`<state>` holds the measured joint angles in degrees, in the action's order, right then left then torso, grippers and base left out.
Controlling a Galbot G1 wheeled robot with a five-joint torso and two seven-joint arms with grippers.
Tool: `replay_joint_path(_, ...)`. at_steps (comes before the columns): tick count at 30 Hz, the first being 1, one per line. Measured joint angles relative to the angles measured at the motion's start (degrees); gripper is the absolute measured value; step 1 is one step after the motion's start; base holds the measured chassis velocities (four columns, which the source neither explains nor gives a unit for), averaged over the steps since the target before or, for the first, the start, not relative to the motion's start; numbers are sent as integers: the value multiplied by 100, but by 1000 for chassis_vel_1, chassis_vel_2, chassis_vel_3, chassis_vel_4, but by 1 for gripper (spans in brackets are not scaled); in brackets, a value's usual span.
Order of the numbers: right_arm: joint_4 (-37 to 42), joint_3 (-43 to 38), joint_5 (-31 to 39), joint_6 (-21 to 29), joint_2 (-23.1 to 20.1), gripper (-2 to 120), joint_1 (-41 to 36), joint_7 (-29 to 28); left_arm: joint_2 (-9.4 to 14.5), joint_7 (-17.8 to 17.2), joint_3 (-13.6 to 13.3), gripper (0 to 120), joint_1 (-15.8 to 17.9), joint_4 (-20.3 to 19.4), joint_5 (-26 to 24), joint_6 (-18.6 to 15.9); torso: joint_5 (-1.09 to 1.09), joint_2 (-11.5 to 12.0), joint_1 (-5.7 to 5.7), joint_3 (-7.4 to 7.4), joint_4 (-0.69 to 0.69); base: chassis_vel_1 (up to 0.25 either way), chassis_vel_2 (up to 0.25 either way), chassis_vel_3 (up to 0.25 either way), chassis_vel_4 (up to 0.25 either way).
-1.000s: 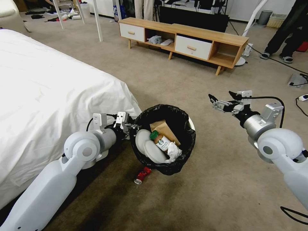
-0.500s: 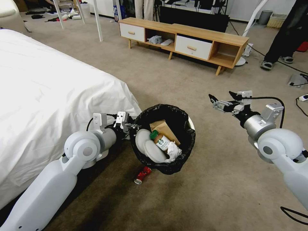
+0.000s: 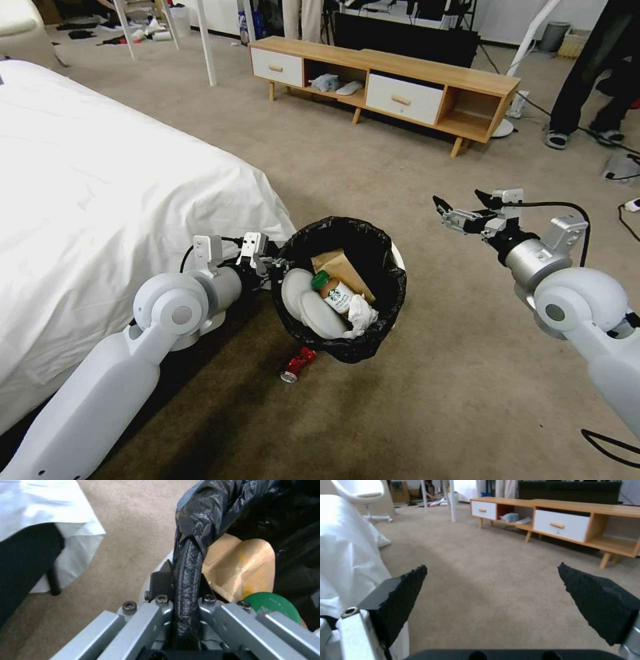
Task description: Pick up the trash bin and place the garbage on the floor into it.
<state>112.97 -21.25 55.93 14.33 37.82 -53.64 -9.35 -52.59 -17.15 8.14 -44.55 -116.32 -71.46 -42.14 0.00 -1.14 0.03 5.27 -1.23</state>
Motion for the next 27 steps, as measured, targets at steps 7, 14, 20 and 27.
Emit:
replay_joint_path(7,7,1,0,-1,1,100,6,0,4,0,11,2,-6,-13,0,0,0,0,0,0,2,65,61,68,61)
replay_joint_path(14,27,-10,0,-2,-6,100,-16,0,2,7,11,2,-6,-30,0,0,0,0,0,0,2,84,97,90,110)
replay_joint_path(20,33,-7,-3,-2,-7,100,-12,0,12,83,16,2,-6,-39,68,0,0,0,0,0,4,95,102,88,93)
replay_joint_path(27,25,8,-12,-2,-6,100,-5,0,16,185,21,2,-9,-39,154,0,0,0,0,0,-2,15,14,12,17)
